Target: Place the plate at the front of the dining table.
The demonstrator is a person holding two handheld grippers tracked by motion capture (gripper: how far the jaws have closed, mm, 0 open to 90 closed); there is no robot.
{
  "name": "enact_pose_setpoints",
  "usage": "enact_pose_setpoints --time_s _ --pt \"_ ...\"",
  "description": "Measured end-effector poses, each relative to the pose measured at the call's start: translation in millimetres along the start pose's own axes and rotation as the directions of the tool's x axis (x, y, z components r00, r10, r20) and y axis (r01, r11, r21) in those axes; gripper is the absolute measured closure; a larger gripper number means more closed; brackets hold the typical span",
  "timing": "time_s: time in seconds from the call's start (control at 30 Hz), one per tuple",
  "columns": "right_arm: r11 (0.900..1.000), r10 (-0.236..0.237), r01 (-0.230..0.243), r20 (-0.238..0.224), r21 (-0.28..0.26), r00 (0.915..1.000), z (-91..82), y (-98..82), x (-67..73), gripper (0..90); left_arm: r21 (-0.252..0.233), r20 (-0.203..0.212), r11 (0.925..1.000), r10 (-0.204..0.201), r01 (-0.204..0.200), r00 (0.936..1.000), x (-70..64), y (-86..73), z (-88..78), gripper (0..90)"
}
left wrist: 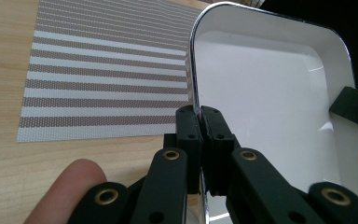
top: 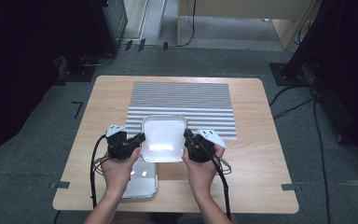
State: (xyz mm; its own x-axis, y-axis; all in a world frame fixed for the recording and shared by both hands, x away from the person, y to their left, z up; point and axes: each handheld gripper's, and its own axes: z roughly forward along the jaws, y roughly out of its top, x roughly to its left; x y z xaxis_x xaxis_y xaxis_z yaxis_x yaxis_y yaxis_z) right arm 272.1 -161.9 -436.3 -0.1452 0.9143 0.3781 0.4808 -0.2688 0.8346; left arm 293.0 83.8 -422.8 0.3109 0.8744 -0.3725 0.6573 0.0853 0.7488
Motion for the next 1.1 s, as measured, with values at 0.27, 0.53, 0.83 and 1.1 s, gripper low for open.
enact_pose_setpoints --time_s 0.27,0.53,0.83,1.1 --pt "1.000 -0.004 0.004 0.000 -0.002 1.0000 12.4 10.6 -5.1 90.0 0.000 0.000 1.0000 -0.008 0.008 1.0000 1.2 12.8 13.6 88.3" --pt "1.000 -0.012 0.012 0.013 0.008 0.9998 27.1 20.0 -15.8 90.0 0.021 0.011 0.9991 -0.036 0.036 0.9993 2.1 23.9 35.4 88.7" --pt "0.999 -0.045 0.044 0.038 0.009 0.9983 44.3 35.8 -30.2 90.0 0.029 -0.004 0.9987 -0.041 0.041 0.9991 -3.9 38.0 65.2 89.3" --pt "0.999 -0.038 0.037 0.050 0.020 0.9980 62.7 47.4 -50.1 90.0 0.033 -0.009 0.9984 -0.045 0.045 0.9989 -9.0 47.8 92.9 89.5"
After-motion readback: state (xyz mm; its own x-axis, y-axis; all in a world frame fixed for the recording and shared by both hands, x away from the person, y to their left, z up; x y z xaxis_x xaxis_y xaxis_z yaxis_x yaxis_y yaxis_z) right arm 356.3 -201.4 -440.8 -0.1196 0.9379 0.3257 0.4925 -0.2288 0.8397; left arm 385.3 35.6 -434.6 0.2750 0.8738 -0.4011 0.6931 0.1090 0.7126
